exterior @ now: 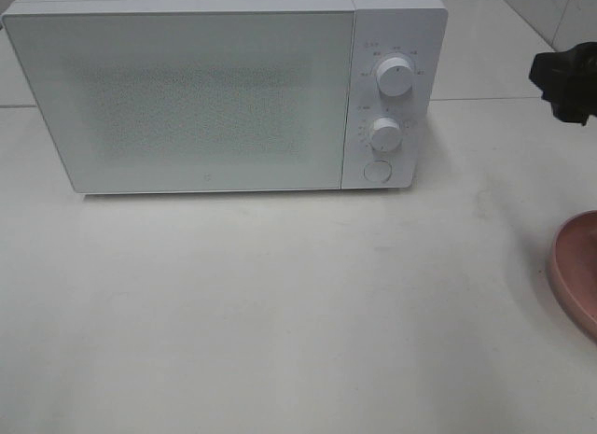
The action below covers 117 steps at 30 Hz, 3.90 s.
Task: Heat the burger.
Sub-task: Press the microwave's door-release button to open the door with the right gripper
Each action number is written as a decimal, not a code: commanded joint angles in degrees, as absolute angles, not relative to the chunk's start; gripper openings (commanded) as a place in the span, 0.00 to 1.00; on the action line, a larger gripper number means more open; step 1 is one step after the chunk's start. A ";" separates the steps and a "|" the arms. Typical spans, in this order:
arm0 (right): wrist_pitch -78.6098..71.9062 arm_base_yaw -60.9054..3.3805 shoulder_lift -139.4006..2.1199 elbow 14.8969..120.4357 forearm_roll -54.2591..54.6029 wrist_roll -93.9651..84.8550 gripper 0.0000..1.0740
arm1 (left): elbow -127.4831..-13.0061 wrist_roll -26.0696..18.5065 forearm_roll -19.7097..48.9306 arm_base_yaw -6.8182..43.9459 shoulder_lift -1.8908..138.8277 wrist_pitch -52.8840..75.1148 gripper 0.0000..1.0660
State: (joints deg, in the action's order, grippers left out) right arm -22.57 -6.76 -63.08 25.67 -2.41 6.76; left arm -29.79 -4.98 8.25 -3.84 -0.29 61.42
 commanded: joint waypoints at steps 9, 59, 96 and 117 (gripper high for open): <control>-47.84 -21.77 -73.40 20.40 27.22 -16.27 0.70 | -29.68 -4.70 8.71 -3.61 -1.26 61.48 0.92; -73.22 -52.88 -98.66 20.57 53.51 25.95 0.56 | -29.68 -4.70 8.71 -3.61 -1.26 61.48 0.92; -60.10 -41.71 -106.57 28.65 40.05 75.63 0.00 | -29.68 -4.70 8.71 -3.61 -1.26 61.48 0.92; -55.52 -32.60 -117.74 42.11 31.97 79.07 0.00 | -29.68 -4.70 8.71 -3.61 -1.26 61.48 0.92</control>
